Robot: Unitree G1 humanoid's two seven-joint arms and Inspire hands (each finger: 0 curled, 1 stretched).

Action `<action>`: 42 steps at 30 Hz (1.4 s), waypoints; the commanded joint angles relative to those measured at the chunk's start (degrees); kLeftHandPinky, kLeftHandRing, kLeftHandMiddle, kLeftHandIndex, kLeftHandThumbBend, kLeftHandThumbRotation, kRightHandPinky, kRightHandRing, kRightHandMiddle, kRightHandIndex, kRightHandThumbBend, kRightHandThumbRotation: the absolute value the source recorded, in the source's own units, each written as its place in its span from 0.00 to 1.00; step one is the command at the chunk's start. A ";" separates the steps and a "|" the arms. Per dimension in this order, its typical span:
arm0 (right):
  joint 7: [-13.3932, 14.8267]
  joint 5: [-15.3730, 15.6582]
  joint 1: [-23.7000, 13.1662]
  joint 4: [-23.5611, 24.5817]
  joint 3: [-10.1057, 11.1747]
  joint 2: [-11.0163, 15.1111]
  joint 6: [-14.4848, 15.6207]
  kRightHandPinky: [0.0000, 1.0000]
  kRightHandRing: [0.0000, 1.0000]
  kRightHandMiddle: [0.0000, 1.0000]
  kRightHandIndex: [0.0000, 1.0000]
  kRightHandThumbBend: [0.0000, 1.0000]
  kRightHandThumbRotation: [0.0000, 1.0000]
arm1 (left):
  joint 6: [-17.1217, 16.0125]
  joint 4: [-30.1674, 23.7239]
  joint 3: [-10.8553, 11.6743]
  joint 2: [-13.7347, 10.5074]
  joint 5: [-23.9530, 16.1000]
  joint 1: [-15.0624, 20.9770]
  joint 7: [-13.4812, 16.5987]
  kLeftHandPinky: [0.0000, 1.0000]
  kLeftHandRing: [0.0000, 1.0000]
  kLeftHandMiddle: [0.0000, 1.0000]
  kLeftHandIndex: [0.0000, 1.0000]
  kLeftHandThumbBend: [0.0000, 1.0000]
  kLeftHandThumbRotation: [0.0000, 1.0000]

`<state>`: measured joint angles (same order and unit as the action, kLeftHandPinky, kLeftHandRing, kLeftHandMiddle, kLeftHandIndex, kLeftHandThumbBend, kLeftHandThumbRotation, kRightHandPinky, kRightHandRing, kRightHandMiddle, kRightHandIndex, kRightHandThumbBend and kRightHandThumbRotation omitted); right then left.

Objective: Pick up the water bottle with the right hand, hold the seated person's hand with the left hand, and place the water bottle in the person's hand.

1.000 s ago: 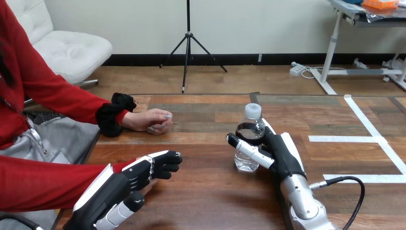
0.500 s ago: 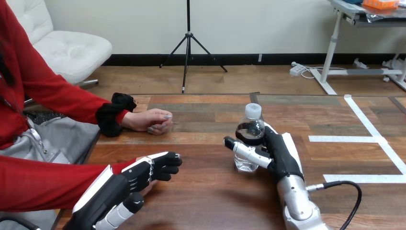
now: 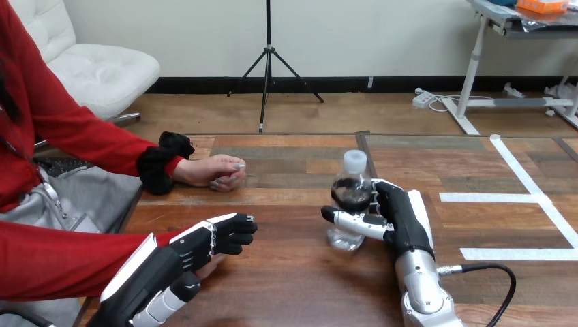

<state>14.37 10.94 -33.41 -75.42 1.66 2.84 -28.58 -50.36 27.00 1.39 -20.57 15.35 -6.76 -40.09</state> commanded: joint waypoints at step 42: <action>-2.62 -5.57 -0.27 0.96 4.79 -0.75 -3.27 0.13 0.18 0.23 0.25 0.68 0.00 | 3.19 -6.31 2.13 -0.53 0.68 1.24 1.08 0.82 0.84 0.84 0.82 1.00 1.00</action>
<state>12.36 6.30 -32.36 -75.49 5.62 2.25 -29.43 -46.98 23.70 2.60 -20.57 16.22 -6.90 -39.88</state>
